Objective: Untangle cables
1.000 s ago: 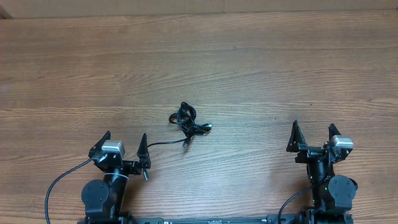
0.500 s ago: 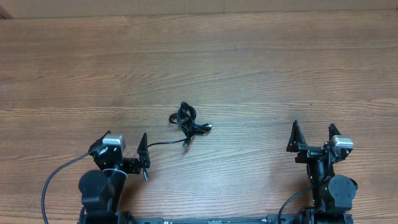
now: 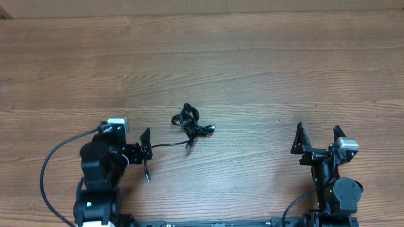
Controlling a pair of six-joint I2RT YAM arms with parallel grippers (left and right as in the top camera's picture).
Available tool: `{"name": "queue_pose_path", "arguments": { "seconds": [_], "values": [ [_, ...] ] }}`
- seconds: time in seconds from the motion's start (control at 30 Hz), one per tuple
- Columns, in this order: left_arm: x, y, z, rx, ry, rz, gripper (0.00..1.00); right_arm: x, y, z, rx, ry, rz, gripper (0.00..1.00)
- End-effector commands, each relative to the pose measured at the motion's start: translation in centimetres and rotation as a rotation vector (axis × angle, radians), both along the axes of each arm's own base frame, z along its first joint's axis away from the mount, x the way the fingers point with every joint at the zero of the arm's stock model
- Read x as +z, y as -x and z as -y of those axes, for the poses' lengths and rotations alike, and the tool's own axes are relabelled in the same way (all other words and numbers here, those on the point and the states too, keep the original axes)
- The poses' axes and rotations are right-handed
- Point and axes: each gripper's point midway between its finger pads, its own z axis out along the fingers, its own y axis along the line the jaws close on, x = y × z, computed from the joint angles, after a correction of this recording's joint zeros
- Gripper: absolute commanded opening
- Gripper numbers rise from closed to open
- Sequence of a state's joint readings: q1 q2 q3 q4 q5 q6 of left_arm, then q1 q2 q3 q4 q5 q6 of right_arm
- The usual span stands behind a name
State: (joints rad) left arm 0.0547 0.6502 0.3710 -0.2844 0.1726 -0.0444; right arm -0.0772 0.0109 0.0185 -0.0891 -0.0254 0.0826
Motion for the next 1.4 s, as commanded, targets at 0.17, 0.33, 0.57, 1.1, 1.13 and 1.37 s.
{"name": "queue_pose_path", "arguments": {
  "seconds": [0.17,0.33,0.57,1.1,1.13,1.37],
  "values": [
    [0.1,-1.7,0.0,-0.017,-0.01,-0.068,1.0,-0.2,0.0,0.1,-0.004,-0.007,0.003,1.0],
    [-0.3,-1.8,-0.1,-0.017,-0.007,-0.117,1.0,-0.2,0.0,0.1,-0.004,-0.007,0.003,1.0],
    [-0.6,-1.9,-0.1,-0.017,-0.006,-0.142,1.0,-0.2,0.0,0.1,-0.004,-0.007,0.003,1.0],
    [-0.6,-1.9,0.0,-0.025,-0.013,-0.139,1.0,-0.2,0.0,0.1,-0.004,-0.007,0.003,1.0],
    [-0.6,-1.9,0.0,-0.025,-0.013,-0.14,1.0,-0.2,0.0,0.1,-0.004,-0.007,0.003,1.0],
    [-0.6,-1.6,0.0,-0.035,-0.023,-0.155,1.0,-0.2,0.0,0.1,-0.004,-0.007,0.003,1.0]
  ]
}}
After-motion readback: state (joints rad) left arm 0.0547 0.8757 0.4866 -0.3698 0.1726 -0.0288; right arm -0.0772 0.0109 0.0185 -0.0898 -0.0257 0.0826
